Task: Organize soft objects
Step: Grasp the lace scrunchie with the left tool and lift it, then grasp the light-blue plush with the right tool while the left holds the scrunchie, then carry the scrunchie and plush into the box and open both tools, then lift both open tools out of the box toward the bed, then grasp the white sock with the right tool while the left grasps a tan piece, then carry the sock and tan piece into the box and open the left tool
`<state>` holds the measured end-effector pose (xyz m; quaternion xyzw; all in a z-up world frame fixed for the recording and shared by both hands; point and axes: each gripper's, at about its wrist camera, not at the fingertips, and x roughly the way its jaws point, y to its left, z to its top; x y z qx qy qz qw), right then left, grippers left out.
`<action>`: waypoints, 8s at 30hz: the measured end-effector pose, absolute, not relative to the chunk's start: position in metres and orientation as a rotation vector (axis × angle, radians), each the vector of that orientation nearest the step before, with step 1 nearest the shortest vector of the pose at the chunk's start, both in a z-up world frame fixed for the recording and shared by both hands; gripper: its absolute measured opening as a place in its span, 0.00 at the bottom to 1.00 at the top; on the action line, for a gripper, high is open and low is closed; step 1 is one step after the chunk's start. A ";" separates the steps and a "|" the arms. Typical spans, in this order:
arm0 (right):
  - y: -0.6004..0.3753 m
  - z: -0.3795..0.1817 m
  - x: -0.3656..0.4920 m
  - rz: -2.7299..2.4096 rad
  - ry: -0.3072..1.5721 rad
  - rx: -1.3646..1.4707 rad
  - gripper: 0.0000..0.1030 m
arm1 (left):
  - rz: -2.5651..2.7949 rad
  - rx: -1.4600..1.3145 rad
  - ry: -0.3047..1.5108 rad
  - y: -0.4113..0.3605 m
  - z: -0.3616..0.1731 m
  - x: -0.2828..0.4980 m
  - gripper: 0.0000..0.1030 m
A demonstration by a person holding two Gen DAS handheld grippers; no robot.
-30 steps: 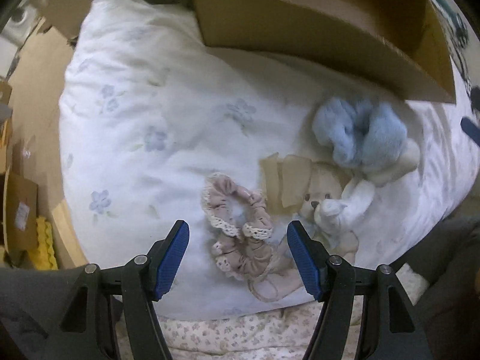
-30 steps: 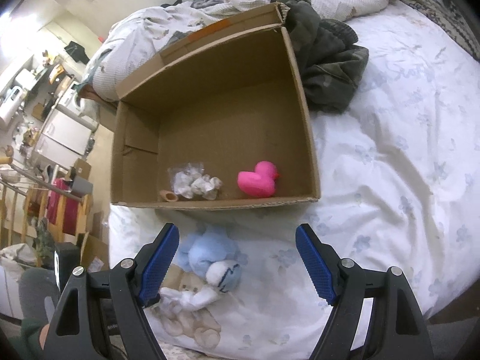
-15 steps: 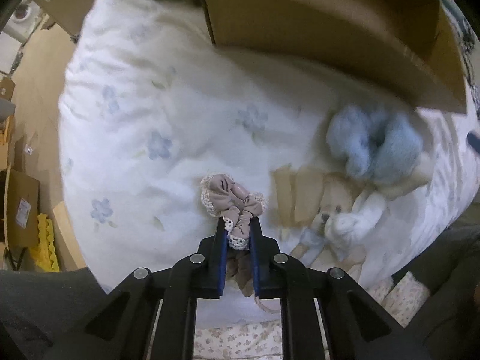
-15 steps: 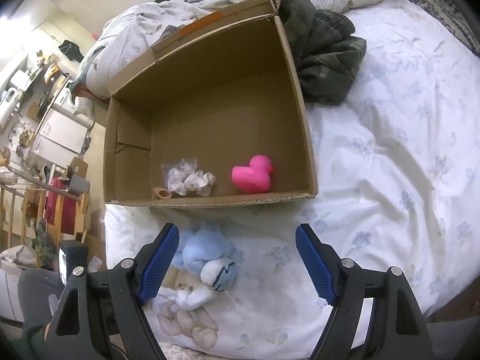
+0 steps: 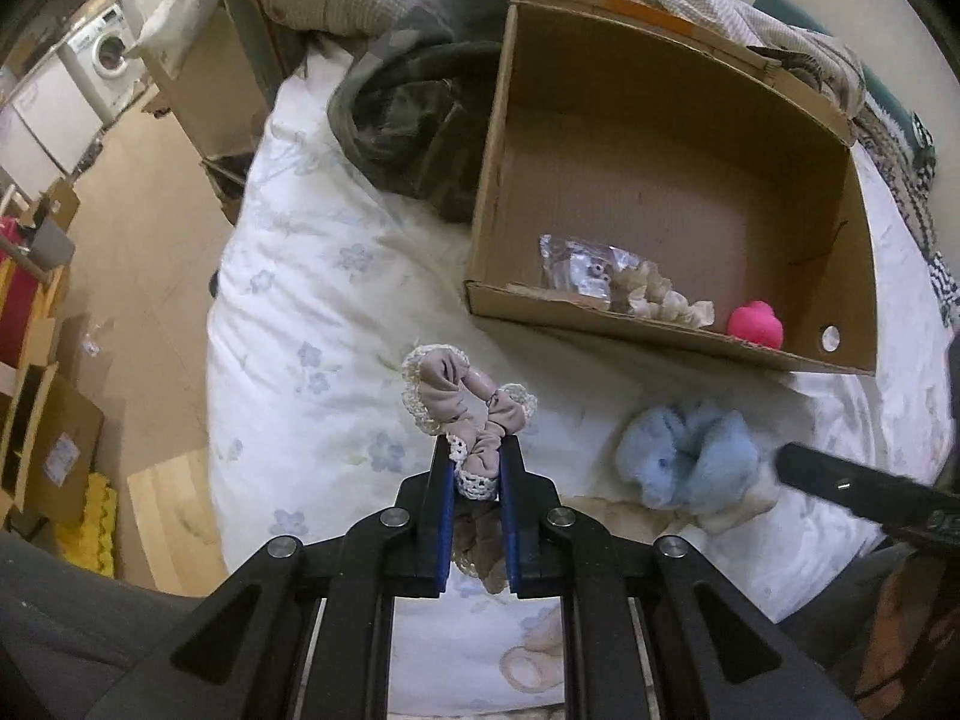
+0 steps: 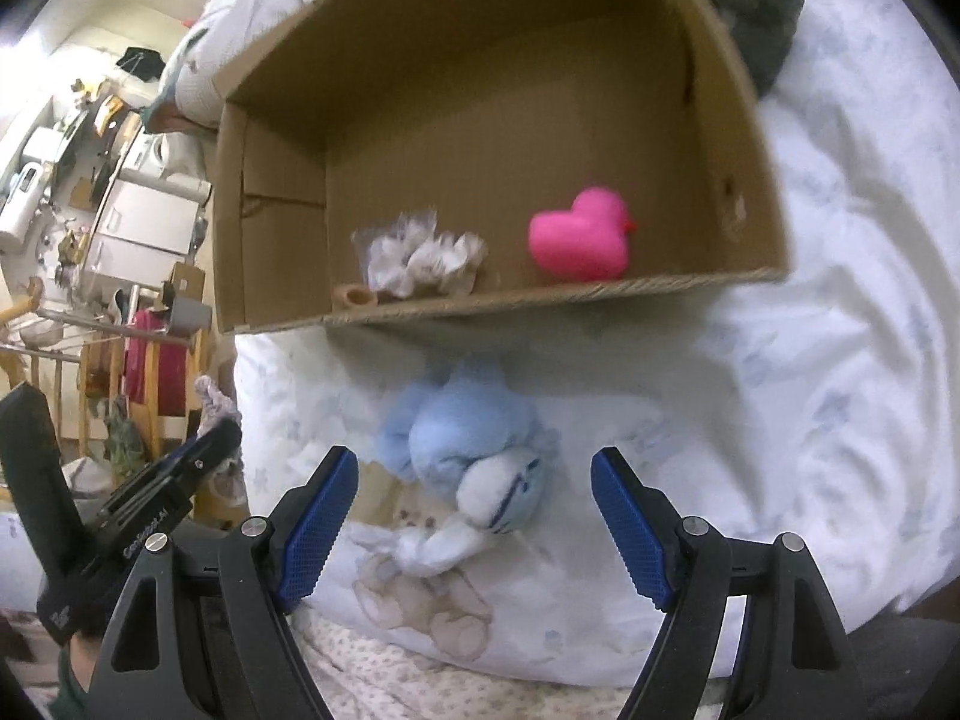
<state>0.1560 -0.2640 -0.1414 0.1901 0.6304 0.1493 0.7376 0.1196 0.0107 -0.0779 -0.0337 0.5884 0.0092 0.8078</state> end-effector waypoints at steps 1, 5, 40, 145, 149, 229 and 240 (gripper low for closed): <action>-0.261 -0.146 0.157 0.325 1.400 0.428 0.82 | 0.014 -0.076 1.265 0.009 -0.078 0.121 0.12; -0.250 -0.164 0.162 0.292 1.468 0.420 0.82 | -0.002 -0.092 1.275 0.007 -0.082 0.126 0.12; -0.245 -0.097 0.143 0.494 1.227 0.328 0.29 | 0.052 -0.026 1.198 0.005 -0.061 0.119 0.12; -0.286 -0.055 0.178 0.288 0.976 0.386 0.73 | 0.003 -0.039 1.037 -0.012 -0.011 0.172 0.68; -0.285 -0.047 0.163 0.273 0.917 0.343 0.73 | -0.016 -0.023 1.028 -0.011 -0.007 0.156 0.68; -0.258 -0.128 0.129 0.351 1.290 0.449 0.20 | -0.112 0.003 1.564 -0.040 -0.164 0.129 0.07; -0.252 -0.129 0.130 0.359 1.294 0.434 0.20 | -0.047 -0.050 1.453 -0.014 -0.135 0.134 0.03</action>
